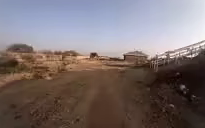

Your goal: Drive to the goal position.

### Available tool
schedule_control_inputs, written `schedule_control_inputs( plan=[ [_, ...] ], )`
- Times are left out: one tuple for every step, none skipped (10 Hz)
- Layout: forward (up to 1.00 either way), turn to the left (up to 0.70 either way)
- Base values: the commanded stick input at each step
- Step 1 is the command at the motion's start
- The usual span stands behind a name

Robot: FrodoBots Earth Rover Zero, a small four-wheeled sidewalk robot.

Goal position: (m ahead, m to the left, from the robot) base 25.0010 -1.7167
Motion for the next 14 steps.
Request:
schedule_control_inputs(
  plan=[
    [0.70, 0.00],
    [0.70, 0.00],
    [0.70, 0.00],
    [0.70, 0.00],
    [0.70, 0.00],
    [0.70, 0.00],
    [0.70, 0.00],
    [0.70, 0.00],
    [0.70, 0.00],
    [0.70, 0.00],
    [0.70, 0.00],
    [0.70, -0.01],
    [0.70, -0.05],
    [0.70, -0.22]
  ],
)
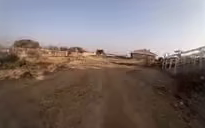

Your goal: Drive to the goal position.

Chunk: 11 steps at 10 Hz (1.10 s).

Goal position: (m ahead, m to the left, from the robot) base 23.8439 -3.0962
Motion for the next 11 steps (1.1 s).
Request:
schedule_control_inputs(
  plan=[
    [0.70, -0.07],
    [0.70, 0.00],
    [0.70, 0.00],
    [0.70, 0.00],
    [0.70, 0.00],
    [0.70, 0.00],
    [0.70, 0.00],
    [0.70, 0.00],
    [0.70, 0.00],
    [0.70, 0.00],
    [0.70, 0.00]
  ],
)
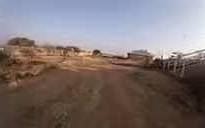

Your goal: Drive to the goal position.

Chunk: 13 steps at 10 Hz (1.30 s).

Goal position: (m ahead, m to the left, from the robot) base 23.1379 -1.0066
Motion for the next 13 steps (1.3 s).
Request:
schedule_control_inputs(
  plan=[
    [0.70, 0.00],
    [0.70, 0.00],
    [0.70, 0.00],
    [0.70, 0.00],
    [0.70, 0.00],
    [0.70, -0.06],
    [0.70, -0.20],
    [0.70, -0.35],
    [0.70, -0.35],
    [0.70, -0.02],
    [0.70, 0.00],
    [0.70, 0.00],
    [0.70, 0.00]
  ],
)
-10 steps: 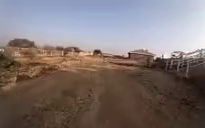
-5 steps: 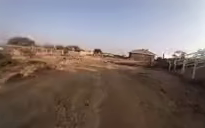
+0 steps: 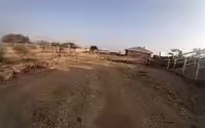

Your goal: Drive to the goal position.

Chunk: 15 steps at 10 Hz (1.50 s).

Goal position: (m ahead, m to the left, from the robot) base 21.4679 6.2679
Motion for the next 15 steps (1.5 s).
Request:
schedule_control_inputs(
  plan=[
    [0.70, 0.00],
    [0.70, 0.00],
    [0.70, 0.00],
    [0.70, 0.00],
    [0.70, 0.00],
    [0.70, 0.00],
    [0.70, -0.15],
    [0.70, 0.00],
    [0.70, 0.00],
    [0.70, 0.00],
    [0.70, 0.00],
    [0.70, 0.00],
    [0.70, 0.00],
    [0.70, 0.00],
    [0.70, 0.00]
  ],
)
